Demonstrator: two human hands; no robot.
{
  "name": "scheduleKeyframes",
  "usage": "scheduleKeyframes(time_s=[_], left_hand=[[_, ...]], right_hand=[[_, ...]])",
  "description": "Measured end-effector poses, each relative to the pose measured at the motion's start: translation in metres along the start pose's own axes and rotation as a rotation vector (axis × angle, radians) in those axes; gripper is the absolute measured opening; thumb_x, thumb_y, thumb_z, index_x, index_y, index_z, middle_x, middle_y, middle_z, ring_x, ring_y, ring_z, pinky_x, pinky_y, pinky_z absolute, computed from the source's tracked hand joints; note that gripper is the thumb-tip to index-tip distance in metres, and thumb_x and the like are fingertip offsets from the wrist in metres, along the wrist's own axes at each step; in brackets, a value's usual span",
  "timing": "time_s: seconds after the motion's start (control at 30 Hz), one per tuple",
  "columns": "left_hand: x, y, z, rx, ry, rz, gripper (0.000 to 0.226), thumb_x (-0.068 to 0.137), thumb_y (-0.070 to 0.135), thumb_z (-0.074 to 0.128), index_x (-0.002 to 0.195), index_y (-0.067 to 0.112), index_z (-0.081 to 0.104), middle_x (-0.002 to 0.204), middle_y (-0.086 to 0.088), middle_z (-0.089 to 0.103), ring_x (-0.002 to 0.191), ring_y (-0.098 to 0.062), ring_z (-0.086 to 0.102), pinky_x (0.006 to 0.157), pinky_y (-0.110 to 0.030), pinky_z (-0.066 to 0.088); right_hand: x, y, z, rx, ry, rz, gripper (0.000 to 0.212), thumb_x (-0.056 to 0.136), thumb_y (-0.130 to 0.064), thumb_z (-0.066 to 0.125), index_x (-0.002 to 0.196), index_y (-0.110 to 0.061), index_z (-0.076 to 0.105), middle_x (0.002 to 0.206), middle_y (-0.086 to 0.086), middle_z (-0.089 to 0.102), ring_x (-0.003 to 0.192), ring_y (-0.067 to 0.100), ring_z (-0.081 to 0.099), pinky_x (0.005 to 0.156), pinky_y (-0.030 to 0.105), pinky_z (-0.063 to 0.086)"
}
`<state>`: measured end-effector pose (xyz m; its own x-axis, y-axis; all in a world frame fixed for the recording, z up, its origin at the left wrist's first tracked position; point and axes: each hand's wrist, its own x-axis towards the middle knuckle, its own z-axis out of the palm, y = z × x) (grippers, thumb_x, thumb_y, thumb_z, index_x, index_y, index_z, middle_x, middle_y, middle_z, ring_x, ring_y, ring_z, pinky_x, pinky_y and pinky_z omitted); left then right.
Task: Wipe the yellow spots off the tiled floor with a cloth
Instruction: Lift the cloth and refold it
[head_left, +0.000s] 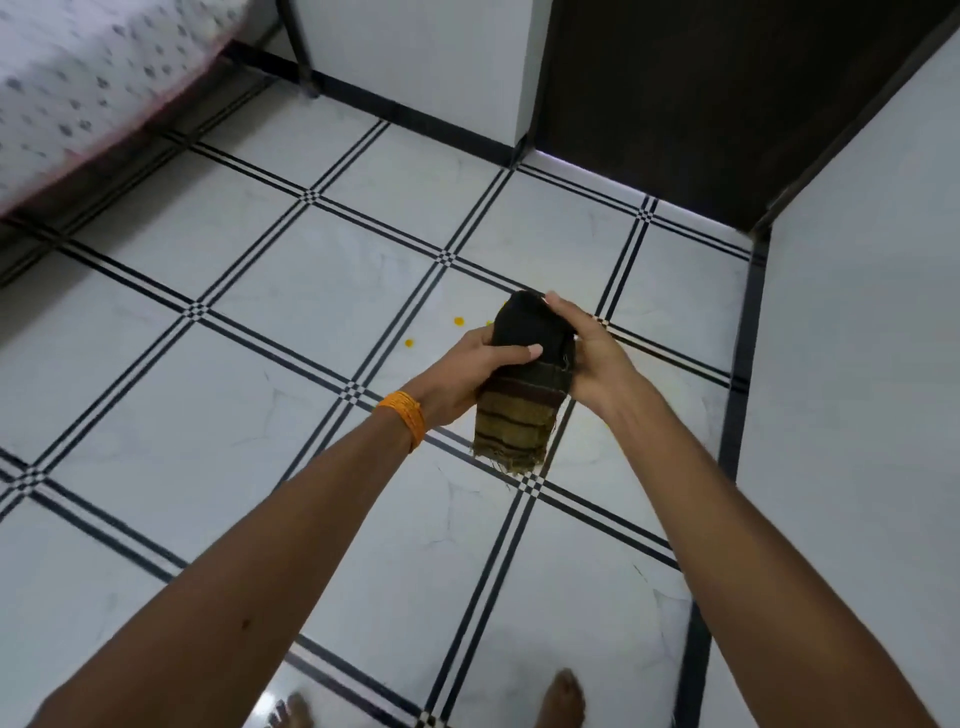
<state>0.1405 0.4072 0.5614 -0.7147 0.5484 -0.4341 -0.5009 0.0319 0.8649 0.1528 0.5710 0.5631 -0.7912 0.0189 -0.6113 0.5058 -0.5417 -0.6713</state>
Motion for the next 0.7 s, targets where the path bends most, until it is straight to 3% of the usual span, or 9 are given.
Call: scheduleKeyframes(time_s=[0.13, 0.23, 0.3, 0.43, 0.53, 0.7], left_hand=[[-0.021, 0.012, -0.063, -0.012, -0.009, -0.002, 0.044, 0.098, 0.013, 0.059, 0.141, 0.015, 0.049, 0.128, -0.014, 0.066, 0.116, -0.027, 0.066, 0.096, -0.038, 0.056], [-0.036, 0.012, -0.112, 0.052, -0.034, -0.009, 0.043, 0.100, 0.006, 0.052, 0.142, 0.016, 0.048, 0.128, -0.011, 0.066, 0.116, -0.025, 0.066, 0.091, -0.032, 0.058], [-0.043, 0.014, -0.143, 0.203, -0.048, -0.021, 0.046, 0.099, 0.003, 0.051, 0.142, 0.019, 0.048, 0.127, -0.009, 0.065, 0.113, -0.022, 0.064, 0.083, -0.027, 0.057], [-0.027, 0.015, -0.205, 0.453, -0.068, -0.038, 0.046, 0.093, 0.010, 0.063, 0.137, 0.018, 0.051, 0.124, -0.007, 0.063, 0.114, -0.026, 0.063, 0.092, -0.043, 0.058], [0.003, 0.010, -0.250, 0.418, -0.095, -0.119, 0.043, 0.094, 0.012, 0.066, 0.132, 0.027, 0.052, 0.120, -0.008, 0.065, 0.107, -0.029, 0.069, 0.085, -0.045, 0.062], [0.081, -0.028, -0.317, 0.342, -0.082, -0.179, 0.055, 0.095, 0.013, 0.064, 0.145, 0.028, 0.045, 0.123, -0.012, 0.068, 0.107, -0.030, 0.070, 0.088, -0.047, 0.061]], right_hand=[[0.000, 0.035, 0.054, 0.075, -0.068, 0.171, 0.069, 0.085, -0.056, 0.071, 0.130, -0.004, 0.066, 0.126, 0.022, 0.069, 0.114, 0.035, 0.068, 0.101, 0.047, 0.054], [-0.002, 0.066, 0.101, -0.145, -0.080, 0.128, 0.041, 0.096, -0.043, 0.062, 0.117, -0.010, 0.071, 0.106, 0.016, 0.074, 0.093, 0.028, 0.073, 0.077, 0.036, 0.062], [0.004, 0.087, 0.125, -0.307, -0.036, 0.043, 0.030, 0.097, -0.031, 0.065, 0.117, -0.010, 0.070, 0.103, 0.013, 0.075, 0.091, 0.025, 0.073, 0.069, 0.031, 0.060], [0.040, 0.117, 0.155, -0.363, 0.016, -0.055, 0.027, 0.101, -0.021, 0.061, 0.127, -0.019, 0.065, 0.110, 0.008, 0.077, 0.100, 0.025, 0.073, 0.077, 0.035, 0.061], [0.087, 0.137, 0.166, -0.330, 0.057, -0.074, 0.025, 0.101, -0.020, 0.060, 0.125, -0.023, 0.065, 0.114, 0.010, 0.076, 0.105, 0.026, 0.072, 0.085, 0.038, 0.061], [0.186, 0.172, 0.167, -0.206, 0.118, -0.039, 0.029, 0.101, -0.019, 0.061, 0.128, -0.029, 0.061, 0.115, 0.005, 0.075, 0.106, 0.025, 0.072, 0.081, 0.040, 0.060]])
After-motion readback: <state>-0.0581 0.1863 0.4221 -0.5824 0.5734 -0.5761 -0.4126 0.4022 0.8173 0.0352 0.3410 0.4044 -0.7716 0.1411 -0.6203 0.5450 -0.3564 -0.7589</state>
